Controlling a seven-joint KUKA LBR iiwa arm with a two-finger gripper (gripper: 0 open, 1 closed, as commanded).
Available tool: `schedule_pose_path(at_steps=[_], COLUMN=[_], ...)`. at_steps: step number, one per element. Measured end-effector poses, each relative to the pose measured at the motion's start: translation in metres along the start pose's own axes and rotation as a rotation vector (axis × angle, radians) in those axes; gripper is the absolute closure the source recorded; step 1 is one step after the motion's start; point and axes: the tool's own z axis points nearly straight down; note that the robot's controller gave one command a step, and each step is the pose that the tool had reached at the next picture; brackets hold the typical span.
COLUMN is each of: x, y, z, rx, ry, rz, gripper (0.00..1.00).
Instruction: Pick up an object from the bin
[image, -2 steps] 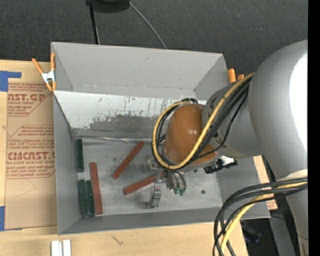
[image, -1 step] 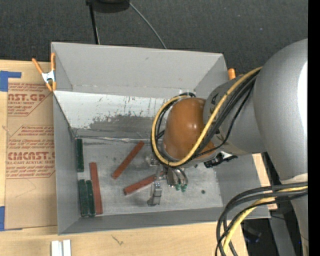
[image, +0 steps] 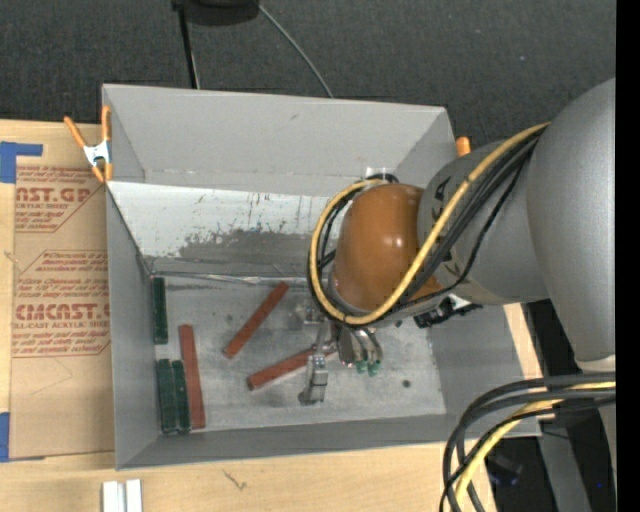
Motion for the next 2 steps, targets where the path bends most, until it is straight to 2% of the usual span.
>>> schedule_pose_path(at_steps=[1,2], x=[0.0105,0.0182], y=[0.0174,0.0183], z=[0.0473,0.0490], rx=[0.001,0.000], ry=[0.002,0.003], rz=[-0.096,-0.041], gripper=[0.00,1.00])
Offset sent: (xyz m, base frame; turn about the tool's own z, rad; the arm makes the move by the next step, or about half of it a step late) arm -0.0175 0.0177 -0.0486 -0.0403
